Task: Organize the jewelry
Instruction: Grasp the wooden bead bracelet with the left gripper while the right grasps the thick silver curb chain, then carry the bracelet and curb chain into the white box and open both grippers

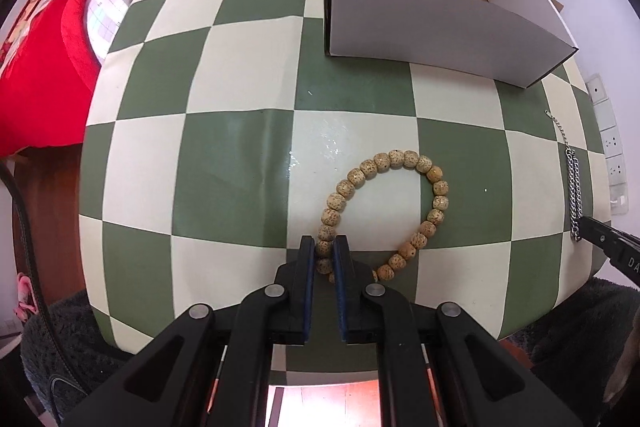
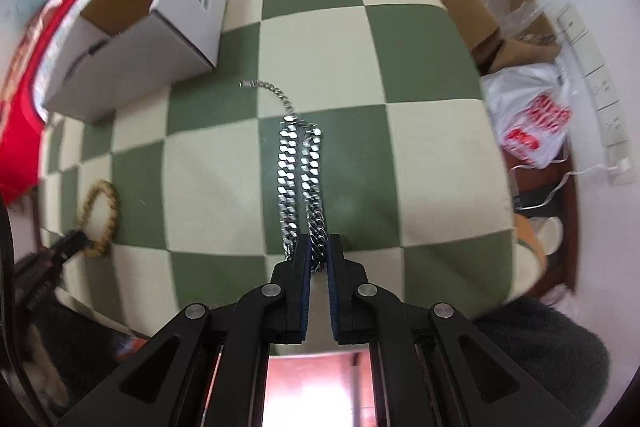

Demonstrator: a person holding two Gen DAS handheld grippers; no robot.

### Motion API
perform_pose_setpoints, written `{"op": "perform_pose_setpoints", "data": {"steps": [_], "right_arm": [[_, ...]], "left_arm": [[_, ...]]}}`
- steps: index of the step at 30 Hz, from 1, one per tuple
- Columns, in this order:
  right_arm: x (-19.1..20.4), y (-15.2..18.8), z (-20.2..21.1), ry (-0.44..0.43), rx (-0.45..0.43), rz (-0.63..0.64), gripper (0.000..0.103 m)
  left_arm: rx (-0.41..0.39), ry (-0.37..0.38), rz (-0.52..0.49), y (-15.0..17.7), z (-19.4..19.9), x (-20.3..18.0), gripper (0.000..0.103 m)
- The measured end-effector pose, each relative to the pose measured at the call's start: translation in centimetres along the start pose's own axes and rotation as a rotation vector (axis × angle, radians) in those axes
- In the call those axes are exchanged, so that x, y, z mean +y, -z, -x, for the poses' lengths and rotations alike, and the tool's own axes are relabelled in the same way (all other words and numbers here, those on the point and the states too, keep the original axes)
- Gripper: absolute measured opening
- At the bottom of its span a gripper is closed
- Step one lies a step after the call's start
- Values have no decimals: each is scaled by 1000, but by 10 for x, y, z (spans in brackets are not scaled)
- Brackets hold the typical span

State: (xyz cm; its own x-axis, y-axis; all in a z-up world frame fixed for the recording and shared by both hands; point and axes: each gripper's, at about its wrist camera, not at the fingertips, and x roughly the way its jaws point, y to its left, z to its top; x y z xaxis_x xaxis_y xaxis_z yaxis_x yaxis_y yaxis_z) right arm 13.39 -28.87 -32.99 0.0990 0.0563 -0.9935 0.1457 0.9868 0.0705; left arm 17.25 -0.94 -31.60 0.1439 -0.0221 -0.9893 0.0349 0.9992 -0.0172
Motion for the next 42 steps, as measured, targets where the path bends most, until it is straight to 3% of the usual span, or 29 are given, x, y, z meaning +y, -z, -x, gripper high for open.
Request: {"op": "perform_pose_setpoints", "data": {"steps": [3, 5, 7, 9, 11, 12, 13, 16, 21, 25, 35, 42], "right_arm": [[1, -2, 2, 4, 2, -20, 10], [5, -7, 3, 11, 5, -20, 21], [15, -10, 4, 15, 3, -7, 40], [30, -11, 3, 55, -1, 25, 45], [38, -14, -1, 64, -21, 40, 42], [42, -14, 0, 58, -28, 45, 29], [45, -14, 0, 52, -28, 47, 9], [50, -12, 3, 55, -34, 54, 8], [40, -7, 15, -36, -65, -8, 8], [33, -5, 42, -120, -103, -49, 8], [22, -25, 122, -201, -222, -35, 8], [34, -47, 179, -242, -305, 22, 8]], "left_arm": [[5, -8, -12, -5, -2, -1, 8], [6, -9, -15, -5, -2, -6, 8], [3, -10, -19, -8, -2, -8, 7], [0, -9, -19, -8, -2, -10, 7], [-6, 4, -14, -8, 0, -11, 7], [-13, 9, -12, -6, 4, -18, 7], [-21, 14, -14, -5, 8, -18, 6], [-50, 38, -29, -4, 26, -22, 6], [-129, 68, -54, -15, 67, -27, 6], [-185, 99, -71, -23, 94, -16, 6], [-289, 187, -106, -65, 161, -37, 6], [-351, 179, -150, -102, 200, -44, 6]]}}
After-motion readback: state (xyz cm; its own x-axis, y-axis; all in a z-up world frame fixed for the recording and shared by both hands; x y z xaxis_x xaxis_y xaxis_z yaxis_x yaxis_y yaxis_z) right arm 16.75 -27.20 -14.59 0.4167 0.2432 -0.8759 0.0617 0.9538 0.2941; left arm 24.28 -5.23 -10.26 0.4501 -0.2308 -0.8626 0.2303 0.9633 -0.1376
